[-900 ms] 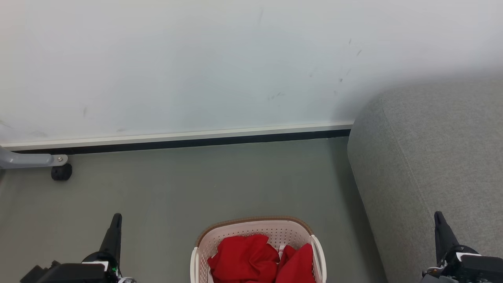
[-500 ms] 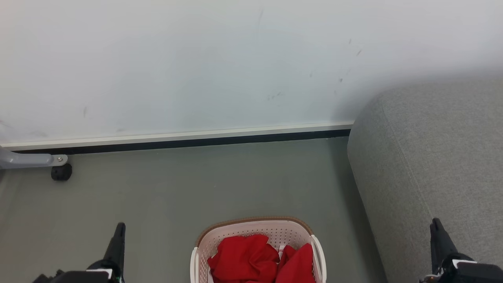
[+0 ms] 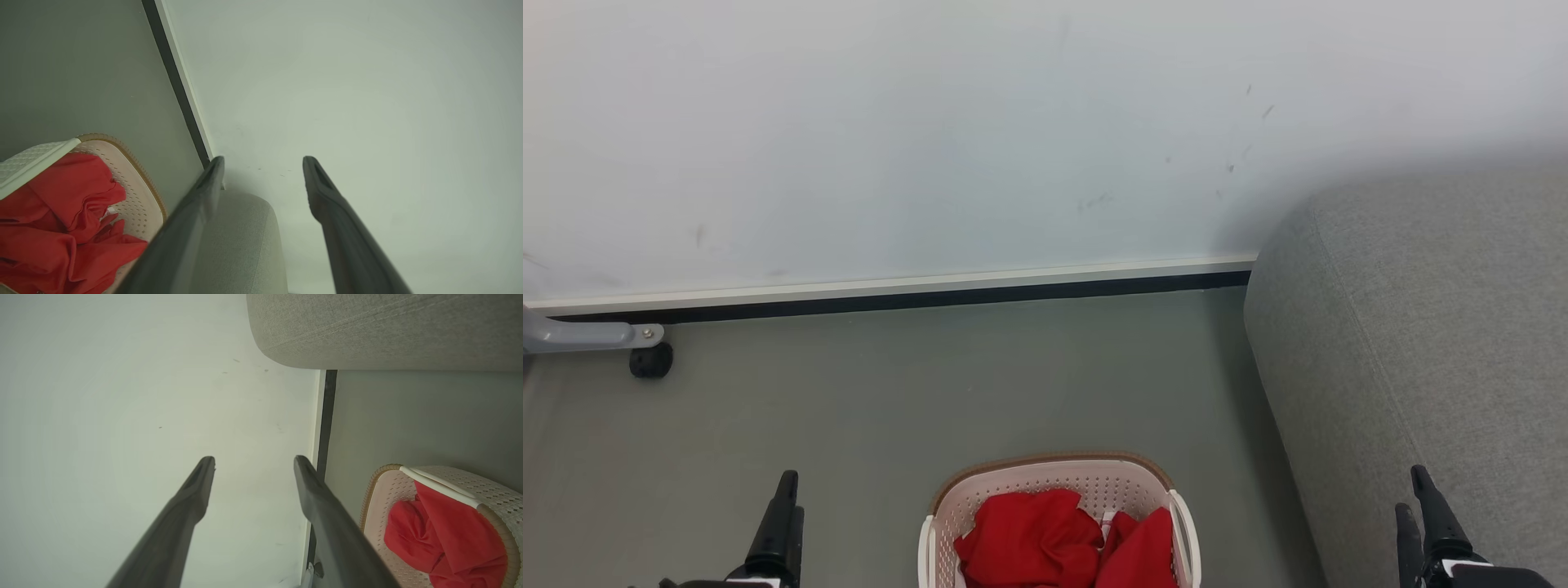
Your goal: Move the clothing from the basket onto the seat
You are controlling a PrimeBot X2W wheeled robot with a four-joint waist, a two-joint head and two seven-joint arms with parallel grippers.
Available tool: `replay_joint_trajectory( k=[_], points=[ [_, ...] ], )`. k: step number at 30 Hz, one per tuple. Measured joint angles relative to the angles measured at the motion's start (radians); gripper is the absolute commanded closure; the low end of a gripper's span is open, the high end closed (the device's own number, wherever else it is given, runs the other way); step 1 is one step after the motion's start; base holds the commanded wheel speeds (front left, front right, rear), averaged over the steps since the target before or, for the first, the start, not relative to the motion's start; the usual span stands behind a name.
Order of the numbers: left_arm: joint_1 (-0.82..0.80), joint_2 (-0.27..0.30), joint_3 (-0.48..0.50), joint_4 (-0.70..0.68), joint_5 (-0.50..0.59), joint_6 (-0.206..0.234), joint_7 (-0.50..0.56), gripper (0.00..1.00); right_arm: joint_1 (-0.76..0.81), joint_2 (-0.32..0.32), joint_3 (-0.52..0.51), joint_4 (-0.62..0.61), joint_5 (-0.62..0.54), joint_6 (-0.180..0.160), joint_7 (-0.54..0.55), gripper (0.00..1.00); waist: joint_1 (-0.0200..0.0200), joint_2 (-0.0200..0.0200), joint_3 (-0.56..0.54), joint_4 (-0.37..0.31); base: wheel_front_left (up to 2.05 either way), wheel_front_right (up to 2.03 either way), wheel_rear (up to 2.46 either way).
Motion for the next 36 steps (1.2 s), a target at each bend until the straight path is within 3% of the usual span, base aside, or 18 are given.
replay_joint_trajectory(
  k=[12,36],
  points=[
    [-0.001,0.001,-0.026,-0.030,0.105,0.027,-0.043,0.00,0.001,-0.001,0.032,-0.036,-0.084,-0.038,-0.043,0.00,0.0000,0.0000,-0.007,0.000,0.00,0.00,0.00],
    [-0.002,0.048,-0.128,-0.104,0.525,0.100,-0.130,0.00,0.002,-0.025,0.174,-0.104,-0.504,-0.105,-0.131,0.00,0.0000,0.0000,-0.017,-0.003,0.00,0.00,0.00]
  ],
)
